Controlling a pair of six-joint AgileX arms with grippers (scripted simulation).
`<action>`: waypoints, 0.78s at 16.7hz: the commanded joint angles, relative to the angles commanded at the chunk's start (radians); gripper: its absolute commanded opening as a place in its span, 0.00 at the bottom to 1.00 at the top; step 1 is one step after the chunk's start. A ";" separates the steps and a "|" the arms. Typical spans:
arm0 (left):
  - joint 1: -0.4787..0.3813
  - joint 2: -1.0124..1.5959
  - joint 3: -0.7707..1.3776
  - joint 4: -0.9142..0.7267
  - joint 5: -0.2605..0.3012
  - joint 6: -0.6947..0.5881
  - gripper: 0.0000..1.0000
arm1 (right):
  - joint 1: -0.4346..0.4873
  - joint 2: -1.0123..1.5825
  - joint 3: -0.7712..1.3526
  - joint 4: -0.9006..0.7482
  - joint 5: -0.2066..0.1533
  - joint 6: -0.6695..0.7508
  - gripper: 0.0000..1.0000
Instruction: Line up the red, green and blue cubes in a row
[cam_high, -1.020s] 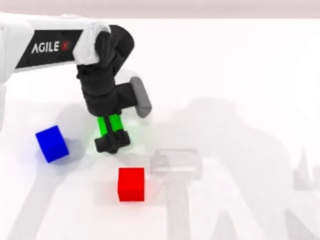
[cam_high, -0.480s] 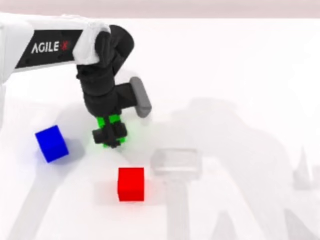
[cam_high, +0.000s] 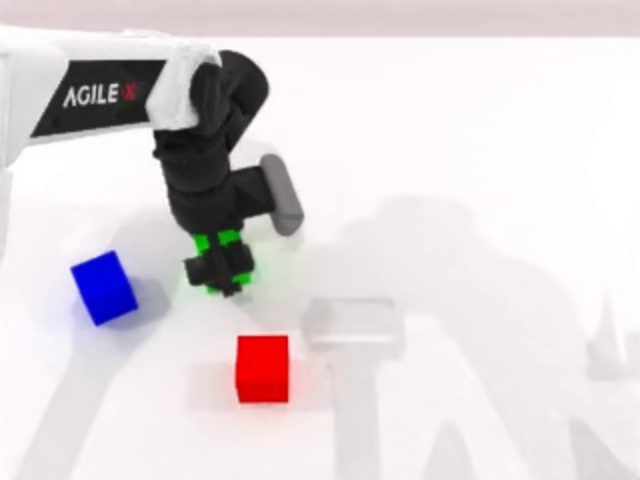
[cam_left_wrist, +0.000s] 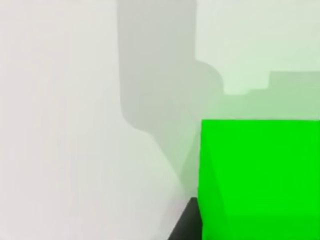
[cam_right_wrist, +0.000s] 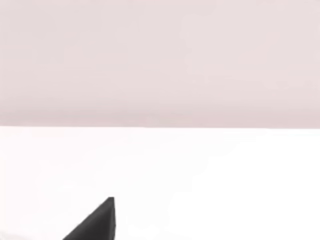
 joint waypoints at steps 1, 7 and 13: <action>0.000 0.000 0.000 0.000 0.000 0.000 0.00 | 0.000 0.000 0.000 0.000 0.000 0.000 1.00; 0.002 -0.013 0.014 -0.023 0.003 -0.002 0.00 | 0.000 0.000 0.000 0.000 0.000 0.000 1.00; 0.017 -0.074 0.146 -0.224 0.002 -0.004 0.00 | 0.000 0.000 0.000 0.000 0.000 0.000 1.00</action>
